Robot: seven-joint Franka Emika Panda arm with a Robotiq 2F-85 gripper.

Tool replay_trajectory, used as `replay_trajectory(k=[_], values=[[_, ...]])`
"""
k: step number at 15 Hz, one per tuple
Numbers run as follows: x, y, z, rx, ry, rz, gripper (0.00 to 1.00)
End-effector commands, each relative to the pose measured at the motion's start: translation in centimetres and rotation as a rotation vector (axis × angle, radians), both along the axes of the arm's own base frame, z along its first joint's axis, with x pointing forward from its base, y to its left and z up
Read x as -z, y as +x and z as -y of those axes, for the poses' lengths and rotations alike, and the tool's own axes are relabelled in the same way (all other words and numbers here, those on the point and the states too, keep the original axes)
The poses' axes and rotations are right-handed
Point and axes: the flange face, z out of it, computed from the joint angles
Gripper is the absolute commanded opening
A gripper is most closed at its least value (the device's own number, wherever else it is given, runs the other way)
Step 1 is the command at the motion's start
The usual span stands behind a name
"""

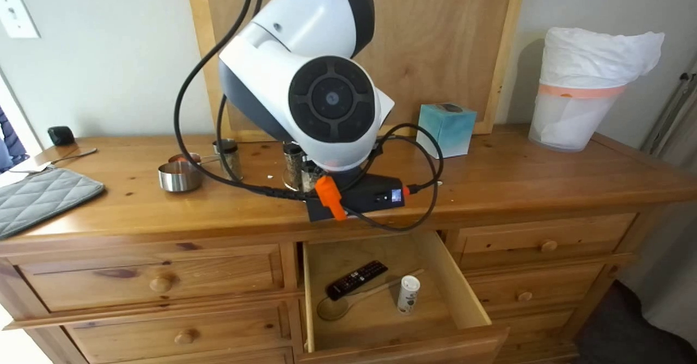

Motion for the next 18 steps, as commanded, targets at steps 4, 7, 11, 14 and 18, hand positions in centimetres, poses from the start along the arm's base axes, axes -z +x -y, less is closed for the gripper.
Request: replay_trajectory(k=[4, 7, 11, 14, 18], values=[[-0.8, 0.4, 0.6, 0.024, 0.040, -0.031, 0.23], [-1.2, 0.1, 1.1, 0.046, 0.102, -0.034, 0.23], [-2.2, -0.6, 2.1, 0.085, 0.171, -0.015, 0.23], [-2.5, -1.1, 2.9, 0.119, 0.208, -0.009, 0.23], [-3.1, -1.7, 4.0, 0.160, 0.265, -0.006, 0.23]])
